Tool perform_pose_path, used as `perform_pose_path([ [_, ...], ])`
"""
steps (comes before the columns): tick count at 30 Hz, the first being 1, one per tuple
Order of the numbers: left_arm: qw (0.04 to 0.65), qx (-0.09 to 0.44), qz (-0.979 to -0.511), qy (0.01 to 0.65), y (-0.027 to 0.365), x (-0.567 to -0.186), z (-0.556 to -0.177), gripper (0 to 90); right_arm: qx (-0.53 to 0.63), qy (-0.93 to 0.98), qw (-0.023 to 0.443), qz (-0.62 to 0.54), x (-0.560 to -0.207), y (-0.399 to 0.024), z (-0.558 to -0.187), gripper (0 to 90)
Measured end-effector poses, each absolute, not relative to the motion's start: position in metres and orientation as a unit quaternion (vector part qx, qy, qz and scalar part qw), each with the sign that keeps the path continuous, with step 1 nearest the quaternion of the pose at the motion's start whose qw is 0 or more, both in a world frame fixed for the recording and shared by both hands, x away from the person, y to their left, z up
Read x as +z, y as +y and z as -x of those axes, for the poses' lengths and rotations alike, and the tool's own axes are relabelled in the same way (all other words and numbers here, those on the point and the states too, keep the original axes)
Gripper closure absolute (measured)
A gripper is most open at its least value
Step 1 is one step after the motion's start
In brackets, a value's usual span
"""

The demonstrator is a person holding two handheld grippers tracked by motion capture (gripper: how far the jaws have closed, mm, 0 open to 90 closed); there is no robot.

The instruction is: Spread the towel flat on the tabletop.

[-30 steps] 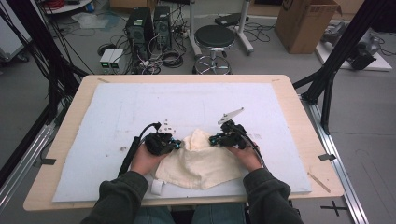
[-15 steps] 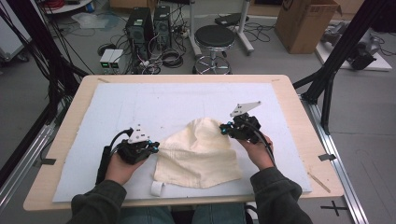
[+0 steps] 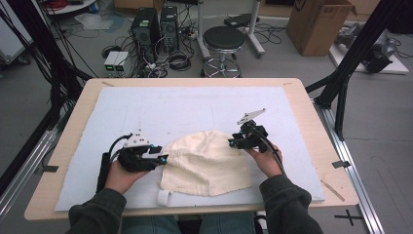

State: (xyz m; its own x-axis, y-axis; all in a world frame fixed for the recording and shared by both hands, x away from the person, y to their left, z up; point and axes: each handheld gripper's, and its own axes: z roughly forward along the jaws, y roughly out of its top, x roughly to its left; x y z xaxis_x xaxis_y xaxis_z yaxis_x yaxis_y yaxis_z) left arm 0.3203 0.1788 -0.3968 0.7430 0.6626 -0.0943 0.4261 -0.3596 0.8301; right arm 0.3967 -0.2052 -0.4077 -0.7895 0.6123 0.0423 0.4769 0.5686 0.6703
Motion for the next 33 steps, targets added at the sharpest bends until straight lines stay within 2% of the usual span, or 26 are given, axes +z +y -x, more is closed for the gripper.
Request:
perform_pose_path([
  [4,0.466,0.127,-0.800,0.355,0.171,-0.394,-0.348,57.2,0.363,0.870,0.099,-0.317,-0.402,-0.213,-0.394,62.6],
  [6,0.452,0.118,-0.806,0.364,0.163,-0.400,-0.361,55.1,0.365,0.870,0.082,-0.321,-0.405,-0.216,-0.394,60.5],
  [10,0.416,0.079,-0.822,0.381,0.148,-0.418,-0.376,52.1,0.338,0.882,0.086,-0.317,-0.415,-0.215,-0.394,60.6],
  [11,0.406,0.070,-0.826,0.384,0.146,-0.422,-0.377,53.6,0.335,0.882,0.085,-0.320,-0.418,-0.216,-0.394,60.9],
  [13,0.383,0.074,-0.842,0.373,0.144,-0.425,-0.376,65.8,0.328,0.884,0.083,-0.323,-0.423,-0.218,-0.395,61.9],
  [14,0.381,0.087,-0.846,0.363,0.144,-0.424,-0.373,74.9,0.325,0.885,0.081,-0.324,-0.426,-0.218,-0.395,62.4],
  [16,0.384,0.110,-0.847,0.350,0.144,-0.418,-0.367,85.4,0.327,0.884,0.086,-0.324,-0.428,-0.218,-0.395,65.5],
  [19,0.409,0.135,-0.835,0.342,0.152,-0.403,-0.357,89.6,0.328,0.883,0.087,-0.324,-0.428,-0.219,-0.396,66.8],
  [23,0.417,0.125,-0.834,0.340,0.158,-0.398,-0.352,89.6,0.327,0.883,0.089,-0.324,-0.429,-0.218,-0.397,67.0],
  [24,0.409,0.131,-0.837,0.339,0.157,-0.401,-0.353,88.2,0.328,0.882,0.089,-0.326,-0.429,-0.217,-0.397,67.0],
  [26,0.406,0.131,-0.832,0.354,0.153,-0.406,-0.358,69.9,0.329,0.881,0.088,-0.329,-0.429,-0.217,-0.398,67.3],
  [27,0.411,0.124,-0.830,0.357,0.152,-0.409,-0.362,65.0,0.330,0.881,0.089,-0.328,-0.429,-0.218,-0.398,67.7],
  [29,0.424,0.120,-0.819,0.367,0.147,-0.415,-0.369,60.8,0.329,0.881,0.091,-0.328,-0.430,-0.218,-0.399,68.8],
  [31,0.421,0.110,-0.816,0.380,0.142,-0.419,-0.377,51.2,0.330,0.880,0.087,-0.330,-0.429,-0.219,-0.399,69.1],
  [33,0.414,0.102,-0.820,0.382,0.138,-0.424,-0.383,50.1,0.331,0.879,0.090,-0.332,-0.430,-0.219,-0.399,69.7],
])
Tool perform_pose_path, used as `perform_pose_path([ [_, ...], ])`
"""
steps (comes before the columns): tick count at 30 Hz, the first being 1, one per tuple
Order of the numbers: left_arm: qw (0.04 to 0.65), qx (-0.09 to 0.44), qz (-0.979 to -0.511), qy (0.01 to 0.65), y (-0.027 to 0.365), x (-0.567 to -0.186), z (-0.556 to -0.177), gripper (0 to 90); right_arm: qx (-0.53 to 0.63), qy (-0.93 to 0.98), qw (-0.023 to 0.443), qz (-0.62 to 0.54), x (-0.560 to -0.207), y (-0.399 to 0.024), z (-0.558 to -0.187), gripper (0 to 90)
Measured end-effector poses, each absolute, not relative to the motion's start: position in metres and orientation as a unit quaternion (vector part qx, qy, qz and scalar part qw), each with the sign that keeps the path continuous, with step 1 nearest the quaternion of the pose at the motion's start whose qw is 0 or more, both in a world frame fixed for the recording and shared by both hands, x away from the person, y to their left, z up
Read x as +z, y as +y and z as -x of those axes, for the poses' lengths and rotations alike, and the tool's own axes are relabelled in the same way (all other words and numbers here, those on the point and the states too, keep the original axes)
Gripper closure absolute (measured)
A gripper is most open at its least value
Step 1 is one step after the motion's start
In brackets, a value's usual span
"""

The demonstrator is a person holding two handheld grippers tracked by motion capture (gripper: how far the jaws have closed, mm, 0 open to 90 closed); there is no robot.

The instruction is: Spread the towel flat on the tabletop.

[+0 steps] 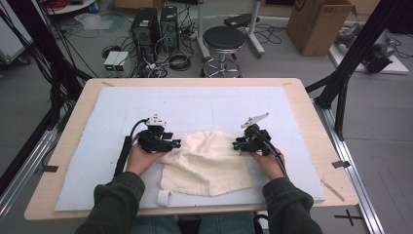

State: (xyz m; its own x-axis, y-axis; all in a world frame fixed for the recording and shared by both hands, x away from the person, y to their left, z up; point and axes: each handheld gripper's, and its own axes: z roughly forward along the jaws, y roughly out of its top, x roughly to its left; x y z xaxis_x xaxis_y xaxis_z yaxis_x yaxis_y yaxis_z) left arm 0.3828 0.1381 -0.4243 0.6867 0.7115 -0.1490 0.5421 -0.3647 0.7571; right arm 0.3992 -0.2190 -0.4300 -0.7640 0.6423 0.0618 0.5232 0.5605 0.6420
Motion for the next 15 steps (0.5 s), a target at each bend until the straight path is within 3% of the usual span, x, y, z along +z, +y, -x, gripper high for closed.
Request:
perform_pose_path([
  [2,0.397,0.092,-0.829,0.381,0.136,-0.430,-0.387,53.1,0.332,0.879,0.091,-0.330,-0.430,-0.219,-0.399,70.8],
  [5,0.378,0.107,-0.848,0.356,0.135,-0.430,-0.384,84.1,0.335,0.879,0.091,-0.327,-0.431,-0.221,-0.400,72.8],
  [11,0.405,0.177,-0.826,0.349,0.143,-0.404,-0.365,87.2,0.337,0.877,0.090,-0.331,-0.432,-0.221,-0.401,74.0],
  [15,0.396,0.176,-0.842,0.321,0.142,-0.398,-0.347,87.3,0.338,0.877,0.094,-0.329,-0.432,-0.221,-0.400,73.9],
])
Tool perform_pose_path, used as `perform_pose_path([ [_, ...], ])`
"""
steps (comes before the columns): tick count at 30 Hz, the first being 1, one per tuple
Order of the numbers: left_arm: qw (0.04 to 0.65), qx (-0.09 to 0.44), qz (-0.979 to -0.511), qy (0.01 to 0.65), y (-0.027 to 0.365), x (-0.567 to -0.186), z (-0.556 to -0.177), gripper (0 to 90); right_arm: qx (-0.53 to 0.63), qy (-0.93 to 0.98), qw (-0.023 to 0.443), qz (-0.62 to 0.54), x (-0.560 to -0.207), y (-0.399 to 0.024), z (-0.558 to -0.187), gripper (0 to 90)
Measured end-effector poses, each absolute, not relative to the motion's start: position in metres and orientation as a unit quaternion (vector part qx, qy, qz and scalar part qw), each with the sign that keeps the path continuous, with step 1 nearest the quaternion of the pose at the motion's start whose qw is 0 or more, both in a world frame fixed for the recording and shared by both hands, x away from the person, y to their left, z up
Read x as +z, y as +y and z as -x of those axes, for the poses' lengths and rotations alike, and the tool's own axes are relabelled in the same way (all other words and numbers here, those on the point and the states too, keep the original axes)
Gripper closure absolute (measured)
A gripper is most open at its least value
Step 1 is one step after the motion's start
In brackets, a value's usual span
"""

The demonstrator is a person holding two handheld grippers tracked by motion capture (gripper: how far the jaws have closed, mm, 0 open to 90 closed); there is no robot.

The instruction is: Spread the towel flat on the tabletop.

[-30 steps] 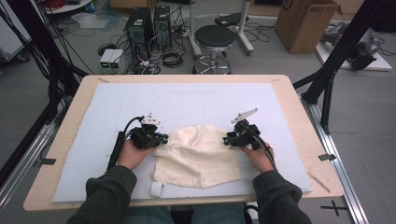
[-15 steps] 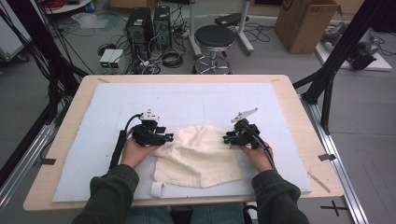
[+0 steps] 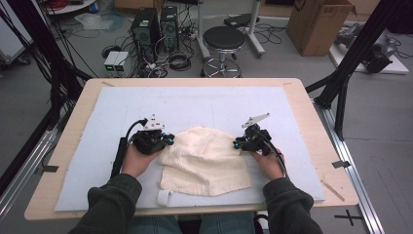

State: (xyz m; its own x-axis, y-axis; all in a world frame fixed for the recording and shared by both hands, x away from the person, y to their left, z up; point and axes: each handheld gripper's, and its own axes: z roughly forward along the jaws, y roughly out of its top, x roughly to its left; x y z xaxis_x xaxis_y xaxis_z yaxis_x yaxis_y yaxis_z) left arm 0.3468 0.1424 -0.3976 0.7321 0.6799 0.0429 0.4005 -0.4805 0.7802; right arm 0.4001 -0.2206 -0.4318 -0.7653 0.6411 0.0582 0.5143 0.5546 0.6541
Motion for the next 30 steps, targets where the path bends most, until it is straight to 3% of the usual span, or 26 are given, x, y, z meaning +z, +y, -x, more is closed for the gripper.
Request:
perform_pose_path([
  [9,0.358,0.117,-0.883,0.281,0.119,-0.427,-0.322,85.1,0.343,0.873,0.103,-0.332,-0.433,-0.221,-0.397,73.4],
  [18,0.390,0.059,-0.868,0.302,0.124,-0.430,-0.332,69.6,0.345,0.874,0.102,-0.327,-0.433,-0.221,-0.397,72.0],
  [26,0.413,0.045,-0.848,0.328,0.127,-0.420,-0.355,71.2,0.344,0.874,0.101,-0.327,-0.433,-0.221,-0.397,71.1],
  [30,0.427,0.049,-0.832,0.350,0.129,-0.418,-0.367,79.9,0.345,0.873,0.100,-0.329,-0.433,-0.221,-0.397,70.3],
])
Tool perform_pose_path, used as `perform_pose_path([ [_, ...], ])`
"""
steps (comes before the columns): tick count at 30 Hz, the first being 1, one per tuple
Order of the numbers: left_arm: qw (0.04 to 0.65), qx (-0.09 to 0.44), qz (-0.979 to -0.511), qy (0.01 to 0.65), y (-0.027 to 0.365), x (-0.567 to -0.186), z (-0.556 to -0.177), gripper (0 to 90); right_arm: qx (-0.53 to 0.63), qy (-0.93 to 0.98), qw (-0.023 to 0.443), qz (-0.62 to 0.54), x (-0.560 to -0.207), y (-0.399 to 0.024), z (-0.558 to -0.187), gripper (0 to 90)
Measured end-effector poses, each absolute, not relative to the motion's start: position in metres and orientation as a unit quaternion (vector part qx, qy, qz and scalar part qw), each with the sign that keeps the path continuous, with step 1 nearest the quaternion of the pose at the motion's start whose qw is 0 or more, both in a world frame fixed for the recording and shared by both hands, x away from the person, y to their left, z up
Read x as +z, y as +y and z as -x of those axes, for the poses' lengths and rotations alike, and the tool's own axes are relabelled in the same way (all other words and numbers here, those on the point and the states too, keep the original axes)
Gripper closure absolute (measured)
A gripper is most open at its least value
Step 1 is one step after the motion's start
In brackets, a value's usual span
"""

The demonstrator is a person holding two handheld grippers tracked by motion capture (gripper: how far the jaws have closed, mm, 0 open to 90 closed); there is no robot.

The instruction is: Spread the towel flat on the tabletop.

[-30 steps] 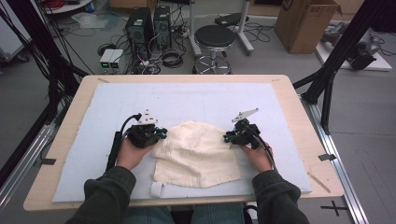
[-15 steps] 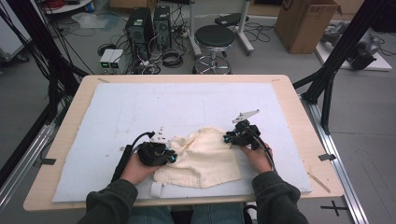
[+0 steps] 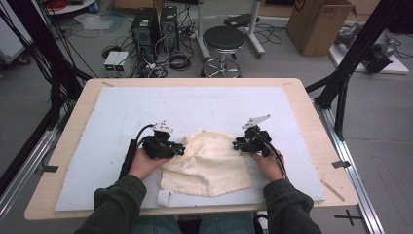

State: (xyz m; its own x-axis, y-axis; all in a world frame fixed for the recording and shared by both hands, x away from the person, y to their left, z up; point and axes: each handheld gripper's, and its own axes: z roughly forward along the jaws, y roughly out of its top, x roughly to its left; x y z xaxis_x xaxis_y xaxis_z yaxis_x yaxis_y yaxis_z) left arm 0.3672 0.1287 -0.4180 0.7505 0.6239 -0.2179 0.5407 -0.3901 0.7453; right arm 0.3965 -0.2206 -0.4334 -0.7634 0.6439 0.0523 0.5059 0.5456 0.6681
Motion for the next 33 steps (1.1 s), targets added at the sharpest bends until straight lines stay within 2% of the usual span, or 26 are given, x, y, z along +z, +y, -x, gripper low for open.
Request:
perform_pose_path([
  [3,0.416,0.050,-0.830,0.367,0.131,-0.423,-0.375,84.0,0.346,0.874,0.101,-0.326,-0.434,-0.221,-0.397,70.0],
  [11,0.382,0.044,-0.853,0.353,0.126,-0.433,-0.378,86.4,0.356,0.870,0.102,-0.324,-0.430,-0.223,-0.395,67.4],
  [16,0.384,0.037,-0.851,0.355,0.129,-0.433,-0.379,84.5,0.381,0.853,0.111,-0.339,-0.422,-0.236,-0.394,67.4],
  [22,0.382,0.041,-0.853,0.353,0.128,-0.433,-0.379,83.6,0.357,0.860,0.096,-0.351,-0.430,-0.240,-0.394,67.3],
  [24,0.383,0.042,-0.851,0.356,0.129,-0.432,-0.379,82.0,0.340,0.870,0.093,-0.345,-0.434,-0.236,-0.394,68.6],
  [28,0.387,0.045,-0.846,0.364,0.132,-0.430,-0.379,78.4,0.349,0.874,0.087,-0.328,-0.435,-0.235,-0.391,84.0],
  [31,0.396,0.052,-0.838,0.371,0.137,-0.426,-0.379,76.9,0.333,0.884,0.116,-0.307,-0.434,-0.229,-0.386,85.3],
  [33,0.402,0.057,-0.833,0.376,0.143,-0.423,-0.381,76.9,0.332,0.884,0.115,-0.308,-0.433,-0.229,-0.385,85.3],
])
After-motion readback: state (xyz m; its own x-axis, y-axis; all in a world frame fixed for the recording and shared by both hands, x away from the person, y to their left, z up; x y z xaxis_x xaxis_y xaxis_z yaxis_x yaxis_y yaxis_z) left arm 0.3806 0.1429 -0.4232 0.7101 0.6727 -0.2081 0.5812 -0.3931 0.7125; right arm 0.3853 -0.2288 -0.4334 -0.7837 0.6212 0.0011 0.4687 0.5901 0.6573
